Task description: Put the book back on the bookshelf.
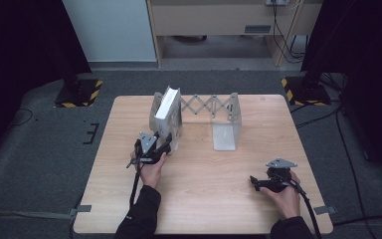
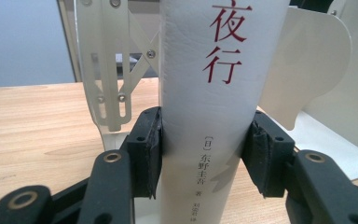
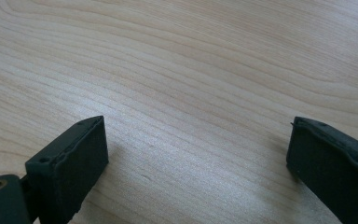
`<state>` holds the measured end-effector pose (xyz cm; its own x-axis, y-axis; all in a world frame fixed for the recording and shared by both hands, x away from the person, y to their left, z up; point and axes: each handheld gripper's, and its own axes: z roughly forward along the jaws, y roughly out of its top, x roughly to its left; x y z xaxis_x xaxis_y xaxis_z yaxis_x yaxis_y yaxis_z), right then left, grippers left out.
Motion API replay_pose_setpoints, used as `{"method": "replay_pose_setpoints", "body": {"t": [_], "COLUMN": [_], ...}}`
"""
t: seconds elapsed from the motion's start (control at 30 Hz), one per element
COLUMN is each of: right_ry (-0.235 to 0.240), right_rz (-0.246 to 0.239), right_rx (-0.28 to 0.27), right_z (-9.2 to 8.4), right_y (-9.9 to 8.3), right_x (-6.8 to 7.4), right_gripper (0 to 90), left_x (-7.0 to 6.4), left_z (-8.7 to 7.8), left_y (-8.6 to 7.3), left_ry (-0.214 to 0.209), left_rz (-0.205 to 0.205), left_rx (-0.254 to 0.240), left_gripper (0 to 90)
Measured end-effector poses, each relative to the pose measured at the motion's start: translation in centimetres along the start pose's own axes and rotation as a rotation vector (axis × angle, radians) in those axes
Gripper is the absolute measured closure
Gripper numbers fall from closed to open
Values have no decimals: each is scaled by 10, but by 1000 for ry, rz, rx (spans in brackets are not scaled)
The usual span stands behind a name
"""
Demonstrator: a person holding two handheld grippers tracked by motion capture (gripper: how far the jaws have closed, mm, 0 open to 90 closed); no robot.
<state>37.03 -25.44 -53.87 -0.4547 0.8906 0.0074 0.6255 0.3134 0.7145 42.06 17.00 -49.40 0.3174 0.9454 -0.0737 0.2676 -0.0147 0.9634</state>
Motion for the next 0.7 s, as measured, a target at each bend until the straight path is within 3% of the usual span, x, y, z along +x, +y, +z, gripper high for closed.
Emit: {"method": "replay_pose_setpoints", "body": {"t": [0.3, 0.4, 0.7], "right_ry": [0, 0, 0], "right_rz": [0, 0, 0], "right_rx": [0, 0, 0], "right_z": [0, 0, 0], "right_y": [0, 0, 0], "right_x": [0, 0, 0], "right_gripper": [57, 57, 57], "left_x": [-12, -16, -15], "left_z": [7, 10, 19], "left_y": [2, 8, 15], "left_ry": [45, 33, -20], "left_rz": [-4, -12, -34], "left_rx": [10, 49, 86], "left_gripper": [506, 498, 469]}}
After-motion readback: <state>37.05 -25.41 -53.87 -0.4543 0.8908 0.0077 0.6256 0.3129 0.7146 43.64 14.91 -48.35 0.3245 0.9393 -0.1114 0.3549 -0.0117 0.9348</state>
